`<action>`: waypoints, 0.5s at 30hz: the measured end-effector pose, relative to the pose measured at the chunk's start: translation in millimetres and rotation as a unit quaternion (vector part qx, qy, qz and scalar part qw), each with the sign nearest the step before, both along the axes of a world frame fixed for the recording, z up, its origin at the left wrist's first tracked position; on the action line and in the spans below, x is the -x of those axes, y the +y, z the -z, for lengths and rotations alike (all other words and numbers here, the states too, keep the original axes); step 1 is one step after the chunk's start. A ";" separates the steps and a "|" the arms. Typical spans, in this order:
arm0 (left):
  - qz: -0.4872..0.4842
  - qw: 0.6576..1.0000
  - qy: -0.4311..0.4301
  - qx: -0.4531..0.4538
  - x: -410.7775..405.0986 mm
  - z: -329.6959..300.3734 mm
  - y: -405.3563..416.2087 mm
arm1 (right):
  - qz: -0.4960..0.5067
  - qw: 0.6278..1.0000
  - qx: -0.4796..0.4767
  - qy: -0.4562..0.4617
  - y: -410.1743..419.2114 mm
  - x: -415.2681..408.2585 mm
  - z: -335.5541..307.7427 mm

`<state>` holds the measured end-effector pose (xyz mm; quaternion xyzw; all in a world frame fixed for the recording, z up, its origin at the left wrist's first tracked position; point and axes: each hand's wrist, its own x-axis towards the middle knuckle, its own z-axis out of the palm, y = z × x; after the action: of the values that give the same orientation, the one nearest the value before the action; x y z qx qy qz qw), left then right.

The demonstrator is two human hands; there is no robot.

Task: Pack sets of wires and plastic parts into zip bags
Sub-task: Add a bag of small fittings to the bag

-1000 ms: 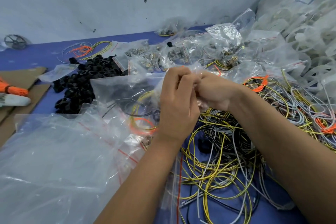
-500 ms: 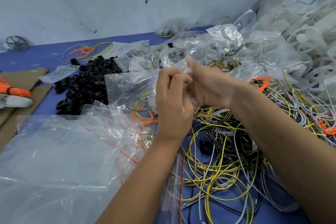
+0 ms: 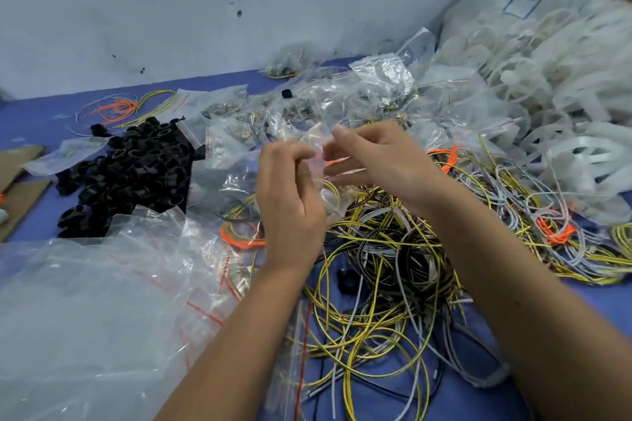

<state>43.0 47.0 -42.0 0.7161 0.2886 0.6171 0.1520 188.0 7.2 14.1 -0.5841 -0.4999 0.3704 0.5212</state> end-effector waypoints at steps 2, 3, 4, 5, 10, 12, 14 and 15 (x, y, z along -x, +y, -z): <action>0.012 0.999 0.011 0.048 -2.0 3.4 1.4 | 0.081 0.993 -0.036 -0.080 -13.1 -10.1 -1.1; 0.022 0.997 0.015 0.070 -3.4 5.1 1.9 | 0.140 0.979 -0.049 -0.143 -20.1 -17.6 -0.6; 0.031 0.996 0.018 0.087 -4.8 6.5 2.5 | 0.203 0.952 -0.054 -0.223 -27.1 -27.5 1.0; 0.036 0.994 0.023 0.102 -5.1 7.7 3.6 | 0.259 0.918 -0.052 -0.296 -34.1 -36.8 2.6; 0.017 0.993 0.029 0.112 -7.3 9.8 3.2 | 0.529 0.730 0.004 -0.432 -71.5 -84.3 8.1; 0.027 0.994 -0.015 0.110 -6.7 8.0 1.4 | 0.606 0.666 0.049 -0.432 -81.0 -99.0 9.5; 0.046 0.992 -0.040 0.107 -7.5 5.7 -2.8 | 0.608 0.677 0.119 -0.397 -85.1 -109.9 11.7; 0.057 0.992 -0.042 0.104 -8.6 4.4 -5.7 | 0.588 0.694 0.162 -0.383 -84.8 -113.0 14.7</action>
<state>51.7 41.4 -46.4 0.6852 0.3030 0.6037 0.2725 301.0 -77.6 -0.6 -0.9254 -0.1431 -0.1928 0.2932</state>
